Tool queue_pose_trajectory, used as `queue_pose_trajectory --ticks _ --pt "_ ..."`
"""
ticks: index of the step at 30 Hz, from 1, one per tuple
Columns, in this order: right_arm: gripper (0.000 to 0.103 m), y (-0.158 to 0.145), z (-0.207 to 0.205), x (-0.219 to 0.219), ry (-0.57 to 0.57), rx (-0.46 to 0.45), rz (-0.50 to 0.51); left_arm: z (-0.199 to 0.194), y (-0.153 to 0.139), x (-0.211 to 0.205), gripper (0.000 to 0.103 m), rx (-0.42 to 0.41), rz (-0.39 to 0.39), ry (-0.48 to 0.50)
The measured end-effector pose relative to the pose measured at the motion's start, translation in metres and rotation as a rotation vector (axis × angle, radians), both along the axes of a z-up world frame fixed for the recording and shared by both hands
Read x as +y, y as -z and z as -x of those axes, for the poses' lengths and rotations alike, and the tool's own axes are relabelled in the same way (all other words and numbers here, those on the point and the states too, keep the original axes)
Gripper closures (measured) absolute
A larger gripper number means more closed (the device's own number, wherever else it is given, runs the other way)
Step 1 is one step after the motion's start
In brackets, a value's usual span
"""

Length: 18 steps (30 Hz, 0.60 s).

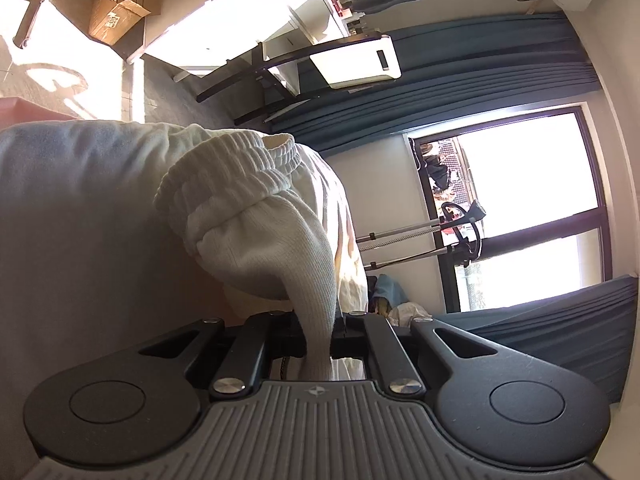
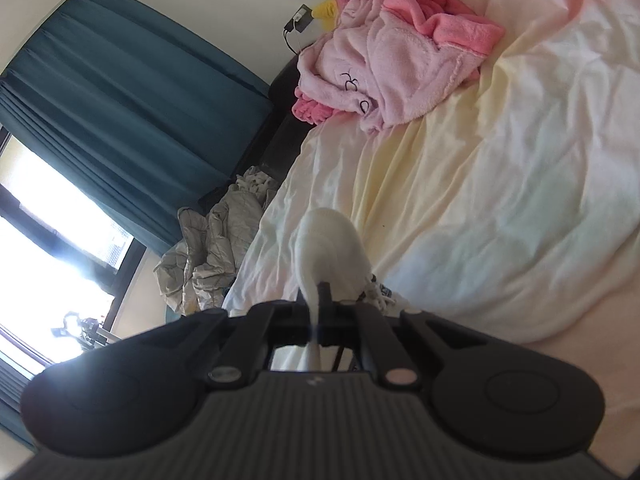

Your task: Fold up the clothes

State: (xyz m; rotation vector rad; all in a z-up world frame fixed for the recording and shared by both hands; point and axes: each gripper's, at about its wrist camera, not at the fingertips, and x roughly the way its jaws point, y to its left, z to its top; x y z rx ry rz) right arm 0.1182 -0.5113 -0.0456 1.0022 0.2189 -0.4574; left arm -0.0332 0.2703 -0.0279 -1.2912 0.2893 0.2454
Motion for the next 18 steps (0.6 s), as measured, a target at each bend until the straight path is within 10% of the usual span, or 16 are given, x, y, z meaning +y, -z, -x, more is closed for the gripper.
queue_pose_trajectory --ticks 8,18 --pt "0.1 -0.033 -0.152 0.025 -0.084 0.046 0.189 -0.136 -0.018 0.027 0.094 -0.011 -0.105 0.063" --pt "0.1 0.039 -0.363 0.085 -0.192 0.236 0.484 -0.308 0.051 0.049 0.093 0.199 -0.281 0.132"
